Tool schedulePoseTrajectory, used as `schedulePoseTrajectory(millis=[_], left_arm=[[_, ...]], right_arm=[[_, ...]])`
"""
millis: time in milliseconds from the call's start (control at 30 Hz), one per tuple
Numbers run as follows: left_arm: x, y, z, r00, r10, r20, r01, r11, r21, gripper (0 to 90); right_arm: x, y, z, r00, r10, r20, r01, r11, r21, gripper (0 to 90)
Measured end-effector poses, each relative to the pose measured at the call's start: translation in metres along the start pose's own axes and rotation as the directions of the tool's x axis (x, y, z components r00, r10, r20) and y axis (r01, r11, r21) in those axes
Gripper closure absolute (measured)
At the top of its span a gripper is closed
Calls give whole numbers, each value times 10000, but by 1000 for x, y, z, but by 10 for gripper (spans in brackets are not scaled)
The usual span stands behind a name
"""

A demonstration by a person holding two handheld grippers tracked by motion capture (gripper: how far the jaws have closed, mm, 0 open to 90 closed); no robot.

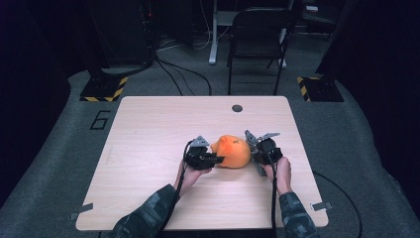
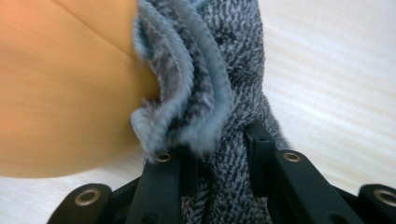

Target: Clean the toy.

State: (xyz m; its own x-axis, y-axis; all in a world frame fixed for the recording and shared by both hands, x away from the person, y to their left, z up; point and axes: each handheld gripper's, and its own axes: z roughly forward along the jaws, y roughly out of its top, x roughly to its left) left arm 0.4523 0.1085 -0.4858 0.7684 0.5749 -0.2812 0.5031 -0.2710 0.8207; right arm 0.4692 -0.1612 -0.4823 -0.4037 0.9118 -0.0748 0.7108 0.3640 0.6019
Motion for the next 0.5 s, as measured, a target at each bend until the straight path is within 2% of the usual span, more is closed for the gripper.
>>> schedulePoseTrajectory(millis=[33,100,200,233,367,400,500], left_arm=[[0,0,0,10000,-7,79,7,10000,-12,741],[1,0,0,10000,54,67,-54,10000,-36,741],[0,-1,-1,10000,17,43,-17,10000,-60,741],[0,-1,-1,10000,9,33,-9,10000,-64,741],[1,0,-2,10000,6,46,-6,10000,-32,741],[1,0,-2,10000,36,42,-36,10000,-10,740],[0,0,-1,10000,59,12,-59,10000,-28,739]], right_arm=[[0,-2,4,9999,126,23,-126,9996,267,716],[-1,-5,11,10000,-15,-89,20,9985,556,712],[-4,-3,6,9999,-109,-42,111,9987,499,714],[-5,-2,1,10000,58,-51,-55,9989,457,716],[-14,8,-30,9982,480,-348,-498,9973,-536,727],[-13,12,-40,9972,595,-451,-628,9950,-775,727],[-4,24,-70,9926,439,-1129,-635,9823,-1760,727]])
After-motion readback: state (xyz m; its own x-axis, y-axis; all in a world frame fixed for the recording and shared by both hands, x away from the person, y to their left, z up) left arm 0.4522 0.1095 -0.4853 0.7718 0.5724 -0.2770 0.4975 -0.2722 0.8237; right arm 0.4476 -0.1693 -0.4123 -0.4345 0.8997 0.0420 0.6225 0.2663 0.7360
